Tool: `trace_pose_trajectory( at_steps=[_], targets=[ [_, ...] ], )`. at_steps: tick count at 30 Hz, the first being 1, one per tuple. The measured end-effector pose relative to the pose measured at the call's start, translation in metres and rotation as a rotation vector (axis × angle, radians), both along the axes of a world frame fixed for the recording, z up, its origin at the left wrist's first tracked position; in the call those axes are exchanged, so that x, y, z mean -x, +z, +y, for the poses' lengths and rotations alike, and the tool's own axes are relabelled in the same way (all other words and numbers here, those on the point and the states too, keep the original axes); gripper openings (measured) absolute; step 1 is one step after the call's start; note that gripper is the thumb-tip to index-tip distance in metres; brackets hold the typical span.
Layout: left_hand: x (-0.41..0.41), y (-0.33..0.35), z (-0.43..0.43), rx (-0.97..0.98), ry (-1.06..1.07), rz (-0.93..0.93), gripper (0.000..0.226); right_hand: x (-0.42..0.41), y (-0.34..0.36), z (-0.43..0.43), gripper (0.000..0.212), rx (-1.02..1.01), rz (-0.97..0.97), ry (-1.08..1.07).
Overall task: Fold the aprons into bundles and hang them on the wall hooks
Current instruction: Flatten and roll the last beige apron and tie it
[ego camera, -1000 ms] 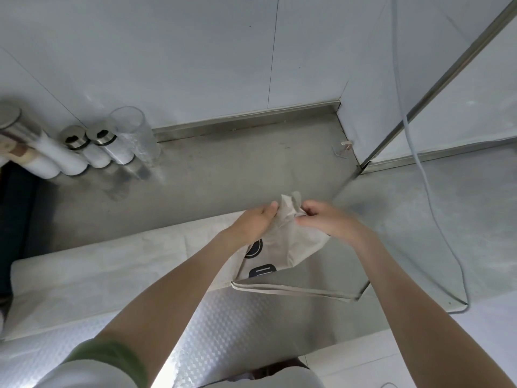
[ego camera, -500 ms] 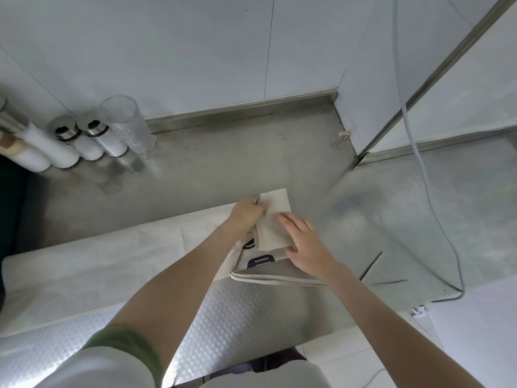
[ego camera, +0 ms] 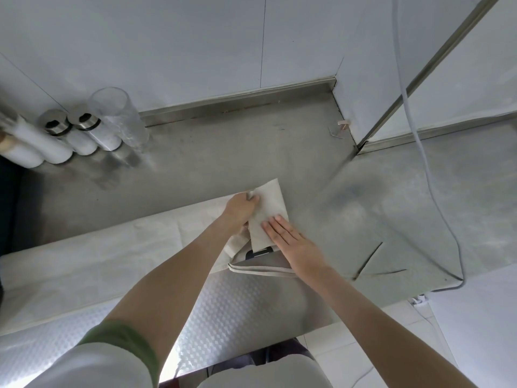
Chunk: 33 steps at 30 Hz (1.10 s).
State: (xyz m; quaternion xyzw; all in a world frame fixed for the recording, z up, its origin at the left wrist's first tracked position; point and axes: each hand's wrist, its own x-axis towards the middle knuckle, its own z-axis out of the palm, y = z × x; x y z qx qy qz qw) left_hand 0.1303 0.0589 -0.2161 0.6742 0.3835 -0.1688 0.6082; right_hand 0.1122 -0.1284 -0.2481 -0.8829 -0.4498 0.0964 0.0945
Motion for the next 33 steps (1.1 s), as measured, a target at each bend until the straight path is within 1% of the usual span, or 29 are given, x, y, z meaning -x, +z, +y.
trace_pose_trajectory(
  at_steps=[2,4,7,10,13,15,16,17,19,20,21,23,25,28,30,31,32,33],
  targets=[
    [0.001,-0.001,-0.001,-0.021,-0.002,0.02,0.021,0.002,0.0,-0.003,0.074,0.024,-0.022,-0.02],
    [0.0,-0.002,-0.001,0.02,0.016,0.027,0.029,0.004,0.007,-0.004,0.077,-0.02,-0.022,-0.075],
    [0.0,0.004,0.0,0.196,0.034,0.01,0.023,0.002,0.013,0.0,0.092,-0.052,-0.009,-0.119],
    [0.002,0.009,0.002,0.37,0.004,-0.02,0.021,-0.001,0.017,0.011,0.096,-0.058,0.024,-0.191],
    [0.002,0.016,0.001,0.467,0.049,-0.056,0.008,-0.004,0.016,0.017,0.092,-0.091,0.024,-0.248],
    [0.002,0.018,0.003,0.449,0.061,-0.061,0.008,-0.006,0.015,0.018,0.076,-0.09,0.034,-0.246],
    [0.003,0.02,0.003,0.392,0.036,-0.058,0.011,-0.006,0.014,0.018,0.068,-0.075,0.028,-0.238],
    [0.003,0.02,0.004,0.275,-0.03,-0.058,0.014,-0.006,0.013,0.017,0.065,-0.042,0.026,-0.231],
    [0.004,0.014,0.004,-0.121,-0.231,-0.095,0.02,-0.005,0.008,0.013,0.07,0.021,0.022,-0.198],
    [0.006,0.013,0.003,-0.31,-0.3,-0.127,0.024,-0.003,0.004,0.011,0.071,0.033,0.012,-0.179],
    [0.009,0.012,0.001,-0.423,-0.327,-0.157,0.03,-0.001,0.001,0.009,0.072,0.034,0.019,-0.156],
    [0.015,0.009,0.0,-0.489,-0.323,-0.231,0.044,0.0,-0.003,0.007,0.073,0.032,0.067,-0.127],
    [0.023,0.004,0.002,-0.6,-0.409,-0.293,0.059,-0.003,-0.003,0.004,0.067,0.043,0.074,-0.11],
    [0.039,-0.002,0.008,-0.911,-0.657,-0.307,0.082,-0.009,-0.003,-0.003,0.07,0.031,0.163,-0.084],
    [0.048,-0.004,0.01,-1.128,-0.83,-0.384,0.101,-0.013,-0.001,-0.008,0.072,0.01,0.232,-0.068],
    [0.051,-0.008,0.013,-1.218,-0.93,-0.426,0.104,-0.015,0.003,-0.009,0.075,0.023,0.271,-0.059],
    [0.053,-0.011,0.015,-1.281,-1.04,-0.435,0.102,-0.016,0.006,-0.008,0.079,0.039,0.297,-0.045],
    [0.056,-0.014,0.017,-1.291,-1.136,-0.423,0.094,-0.017,0.01,-0.006,0.082,0.044,0.331,-0.042]
  ],
)
